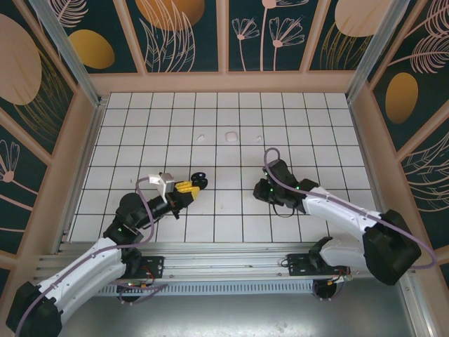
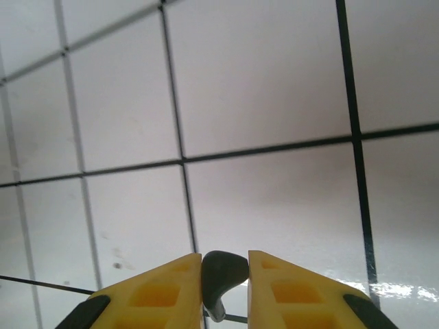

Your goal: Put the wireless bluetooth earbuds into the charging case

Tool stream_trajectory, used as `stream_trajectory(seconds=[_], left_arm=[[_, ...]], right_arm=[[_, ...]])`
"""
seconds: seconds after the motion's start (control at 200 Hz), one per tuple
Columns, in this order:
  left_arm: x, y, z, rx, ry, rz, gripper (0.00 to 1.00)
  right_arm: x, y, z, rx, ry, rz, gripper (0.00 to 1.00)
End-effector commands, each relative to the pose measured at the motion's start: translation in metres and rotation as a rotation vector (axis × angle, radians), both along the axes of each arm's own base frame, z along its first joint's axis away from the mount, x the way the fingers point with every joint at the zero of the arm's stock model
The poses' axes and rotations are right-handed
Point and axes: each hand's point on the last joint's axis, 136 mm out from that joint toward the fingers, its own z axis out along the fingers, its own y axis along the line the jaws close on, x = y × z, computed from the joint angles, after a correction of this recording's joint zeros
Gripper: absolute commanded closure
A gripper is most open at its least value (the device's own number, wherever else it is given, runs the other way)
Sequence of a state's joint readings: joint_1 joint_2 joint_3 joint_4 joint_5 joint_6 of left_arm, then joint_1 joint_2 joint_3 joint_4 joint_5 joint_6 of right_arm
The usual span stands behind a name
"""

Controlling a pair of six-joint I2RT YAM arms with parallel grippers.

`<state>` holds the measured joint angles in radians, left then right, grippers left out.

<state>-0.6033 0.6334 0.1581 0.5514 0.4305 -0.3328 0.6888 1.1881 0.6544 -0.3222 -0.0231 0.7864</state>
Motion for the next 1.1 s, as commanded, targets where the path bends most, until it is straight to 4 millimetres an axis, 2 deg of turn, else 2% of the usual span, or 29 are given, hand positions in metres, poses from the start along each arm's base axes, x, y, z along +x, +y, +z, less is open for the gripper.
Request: stream_trajectory(seconds=[0.0,0.24,0.365,0.515,0.706,1.091], left_arm=[[0.0,-0.01,0.028,-0.016,-0.103,-0.051,1.0],[0.016,-0.034,0.042,0.001,-0.14,-0.092,1.0],[0.024,-0.053,0.042,0.013,-0.146,-0.111,1.0],[0.032,-0.072,0.046,0.001,-0.158,-0.121,1.0],[0.033,-0.091,0.047,0.014,-0.163,-0.138,1.0],[0.036,-0.098,0.035,0.044,-0.131,-0.136,1.0]], right_arm=[[0.011,-0.007,0.036,-0.054,-0.117,-0.022,0.8],[0.021,0.008,0.114,-0.058,-0.339,0.002,0.8],[0.02,0.02,0.152,-0.05,-0.433,0.024,0.8],[0.016,0.028,0.185,0.004,-0.5,0.031,0.8],[0.011,0.031,0.193,0.069,-0.53,0.036,0.8],[0.008,0.046,0.191,0.14,-0.525,0.075,0.8]])
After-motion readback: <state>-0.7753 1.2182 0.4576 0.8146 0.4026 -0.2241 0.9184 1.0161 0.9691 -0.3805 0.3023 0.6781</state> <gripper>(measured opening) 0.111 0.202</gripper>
